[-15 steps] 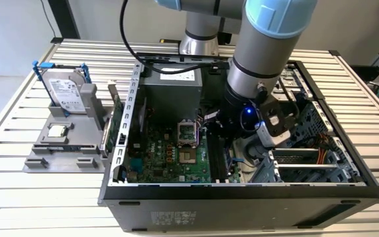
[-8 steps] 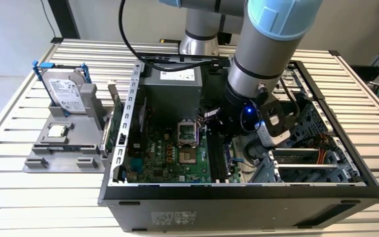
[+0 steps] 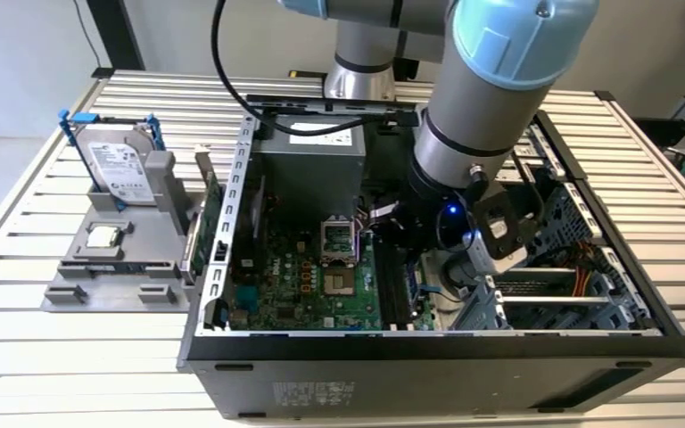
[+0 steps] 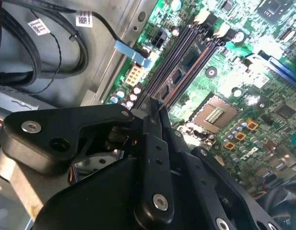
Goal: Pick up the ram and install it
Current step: 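Insert the ram into the slot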
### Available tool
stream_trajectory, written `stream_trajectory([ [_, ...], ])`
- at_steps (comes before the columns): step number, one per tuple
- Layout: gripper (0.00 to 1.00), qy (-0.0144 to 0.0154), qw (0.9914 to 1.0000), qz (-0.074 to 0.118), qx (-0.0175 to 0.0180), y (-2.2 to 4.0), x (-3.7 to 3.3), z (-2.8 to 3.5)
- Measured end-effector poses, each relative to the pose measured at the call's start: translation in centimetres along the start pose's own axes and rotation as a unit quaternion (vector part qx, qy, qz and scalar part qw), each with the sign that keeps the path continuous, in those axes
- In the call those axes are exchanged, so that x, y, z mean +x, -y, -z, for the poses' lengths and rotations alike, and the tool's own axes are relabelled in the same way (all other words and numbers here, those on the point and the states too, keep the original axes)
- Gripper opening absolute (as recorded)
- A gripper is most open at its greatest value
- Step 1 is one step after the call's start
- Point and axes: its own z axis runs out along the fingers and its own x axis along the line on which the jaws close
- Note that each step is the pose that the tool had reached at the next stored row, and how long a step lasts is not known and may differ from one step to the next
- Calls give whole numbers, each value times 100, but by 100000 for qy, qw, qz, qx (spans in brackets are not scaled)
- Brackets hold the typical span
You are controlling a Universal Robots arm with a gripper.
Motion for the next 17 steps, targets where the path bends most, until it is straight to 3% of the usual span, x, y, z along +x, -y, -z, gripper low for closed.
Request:
stream_trajectory([
  [2, 0, -34, 99989, 1, -1461, 19, -1, -3],
  [3, 0, -40, 99986, -2, -1696, 22, 0, -6],
  [9, 0, -44, 99987, 3, -1613, 32, -8, -89],
  [17, 0, -308, 99989, -32, -1472, 96, -22, -103],
])
